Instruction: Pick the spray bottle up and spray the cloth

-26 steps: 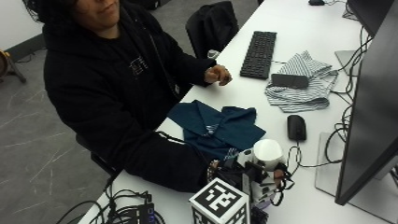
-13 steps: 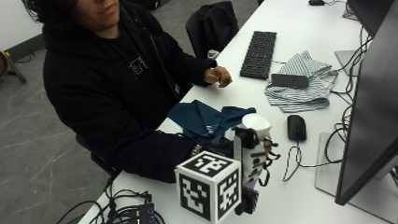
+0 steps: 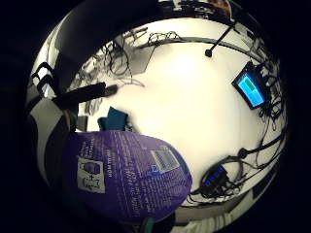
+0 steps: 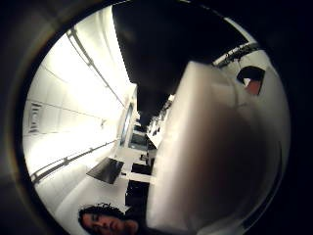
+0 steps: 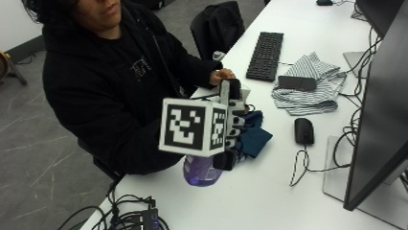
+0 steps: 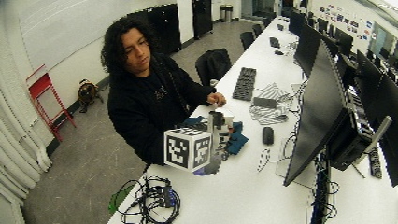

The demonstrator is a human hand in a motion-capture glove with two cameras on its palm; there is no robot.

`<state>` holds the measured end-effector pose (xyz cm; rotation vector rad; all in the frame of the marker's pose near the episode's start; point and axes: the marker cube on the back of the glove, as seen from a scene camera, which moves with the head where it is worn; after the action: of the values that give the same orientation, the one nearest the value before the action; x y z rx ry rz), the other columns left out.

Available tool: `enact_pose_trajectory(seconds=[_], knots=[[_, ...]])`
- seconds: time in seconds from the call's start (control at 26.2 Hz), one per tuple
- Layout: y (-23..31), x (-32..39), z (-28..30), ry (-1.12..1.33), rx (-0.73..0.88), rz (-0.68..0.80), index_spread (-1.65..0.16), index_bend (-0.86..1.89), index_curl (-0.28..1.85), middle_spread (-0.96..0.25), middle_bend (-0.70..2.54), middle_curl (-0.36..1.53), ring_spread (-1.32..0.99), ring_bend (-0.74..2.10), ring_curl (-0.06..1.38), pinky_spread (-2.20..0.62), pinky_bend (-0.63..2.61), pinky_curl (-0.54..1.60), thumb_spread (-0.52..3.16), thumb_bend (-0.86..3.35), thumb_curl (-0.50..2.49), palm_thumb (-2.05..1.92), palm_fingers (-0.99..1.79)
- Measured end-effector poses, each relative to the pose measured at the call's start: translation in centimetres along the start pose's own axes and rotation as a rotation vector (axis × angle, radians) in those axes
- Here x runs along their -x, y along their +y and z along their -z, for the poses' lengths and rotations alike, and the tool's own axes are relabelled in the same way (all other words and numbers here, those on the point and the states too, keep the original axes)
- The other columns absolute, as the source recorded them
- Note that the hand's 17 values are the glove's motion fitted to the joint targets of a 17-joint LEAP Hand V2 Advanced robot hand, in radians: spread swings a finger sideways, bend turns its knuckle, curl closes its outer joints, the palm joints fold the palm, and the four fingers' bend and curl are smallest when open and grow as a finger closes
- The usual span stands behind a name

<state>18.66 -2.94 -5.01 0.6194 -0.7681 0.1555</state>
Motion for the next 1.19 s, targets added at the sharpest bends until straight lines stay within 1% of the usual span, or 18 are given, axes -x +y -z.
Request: enact_pose_trajectory(seconds=[0.11, 0.19, 0.31, 0.5, 0.92, 1.07, 1.19], knots=[[-0.5, 1.2, -1.4, 0.156, 0.1, 0.017, -0.29, 0.32, 0.53, -0.23, 0.57, 0.51, -0.24, 0.61, 0.45, -0.29, 0.44, 0.39, 0.24, -0.04, 0.7, 0.91, 1.37], [0.3, 1.8, -2.0, 0.269, 0.186, 0.011, -0.29, 0.32, 0.54, -0.23, 0.57, 0.51, -0.24, 0.6, 0.45, -0.29, 0.44, 0.39, 0.23, -0.04, 0.7, 0.91, 1.36], [2.7, 2.3, -2.6, 0.435, 0.328, -0.018, -0.29, 0.32, 0.54, -0.23, 0.57, 0.51, -0.23, 0.6, 0.45, -0.29, 0.44, 0.39, 0.23, -0.03, 0.71, 0.92, 1.35], [3.8, 3.2, -5.5, 0.621, 0.468, -0.082, -0.29, 0.32, 0.55, -0.23, 0.56, 0.51, -0.24, 0.59, 0.45, -0.28, 0.44, 0.39, 0.23, -0.04, 0.72, 0.91, 1.35], [3.4, 3.7, -14.3, 0.976, 0.675, -0.147, -0.29, 0.29, 0.56, -0.23, 0.55, 0.5, -0.23, 0.57, 0.45, -0.27, 0.44, 0.39, 0.24, -0.04, 0.74, 0.92, 1.33], [3.2, 3.0, -16.9, 1.06, 0.737, -0.165, -0.29, 0.28, 0.56, -0.22, 0.55, 0.5, -0.23, 0.56, 0.45, -0.27, 0.43, 0.39, 0.24, -0.04, 0.74, 0.92, 1.33], [3.0, 2.5, -18.2, 1.077, 0.771, -0.18, -0.29, 0.28, 0.56, -0.22, 0.55, 0.5, -0.23, 0.56, 0.45, -0.27, 0.43, 0.39, 0.24, -0.04, 0.74, 0.92, 1.34]])
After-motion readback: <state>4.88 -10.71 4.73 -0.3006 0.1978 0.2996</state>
